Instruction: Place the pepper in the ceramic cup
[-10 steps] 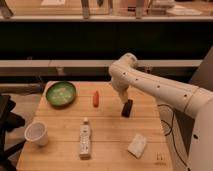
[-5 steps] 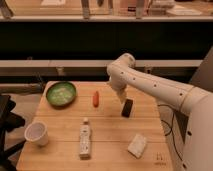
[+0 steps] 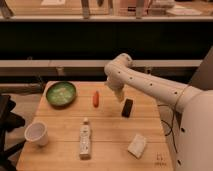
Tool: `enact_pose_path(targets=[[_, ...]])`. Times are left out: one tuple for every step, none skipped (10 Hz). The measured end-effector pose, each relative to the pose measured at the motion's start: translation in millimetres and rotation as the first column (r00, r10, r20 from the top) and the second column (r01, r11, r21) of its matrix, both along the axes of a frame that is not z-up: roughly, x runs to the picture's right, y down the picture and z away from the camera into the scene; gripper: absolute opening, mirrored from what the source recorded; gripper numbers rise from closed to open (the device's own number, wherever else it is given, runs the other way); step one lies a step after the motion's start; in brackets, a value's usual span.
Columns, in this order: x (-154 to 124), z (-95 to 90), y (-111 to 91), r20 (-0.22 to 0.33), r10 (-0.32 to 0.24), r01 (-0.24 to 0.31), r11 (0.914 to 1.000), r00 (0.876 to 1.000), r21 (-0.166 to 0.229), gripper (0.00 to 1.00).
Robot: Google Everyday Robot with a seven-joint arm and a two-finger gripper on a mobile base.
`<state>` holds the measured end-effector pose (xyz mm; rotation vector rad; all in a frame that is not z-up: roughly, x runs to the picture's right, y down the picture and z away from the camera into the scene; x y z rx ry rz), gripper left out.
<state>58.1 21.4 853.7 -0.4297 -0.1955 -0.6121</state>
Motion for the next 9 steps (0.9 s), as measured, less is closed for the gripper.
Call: enact_pose_path(targets=[[-1.5, 2.1, 0.2, 0.007, -0.007, 0.007, 1.0, 1.0, -0.001, 0.8], [-2.9, 5.4, 0.1, 0.014, -0.014, 0.014, 0.9999, 1.0, -0.002, 0.8], [-3.5, 8.4, 0.1, 0.019, -0.019, 0.019, 0.9998, 1.0, -0.004, 0.8], [-5.8, 11.7, -0.2, 0.027, -0.028, 0.028, 0.9996, 0.999, -0.005, 0.8], [-9.0, 15.4, -0.1, 0.035, -0.04, 0.04, 0.9992, 0.999, -0.006, 0.8], [-13.4, 18.5, -1.0, 0.044, -0.052, 0.053, 0.9986, 0.998, -0.007, 0.8], [-17.3, 21.7, -0.4, 0.053, -0.063, 0.064, 0.9979, 0.997, -0.009, 0.8], [-21.6, 24.9, 0.1, 0.064, -0.076, 0.077, 0.997, 0.995, -0.012, 0.8], [-22.7, 27.0, 0.7, 0.069, -0.084, 0.085, 0.9963, 0.994, -0.014, 0.8]])
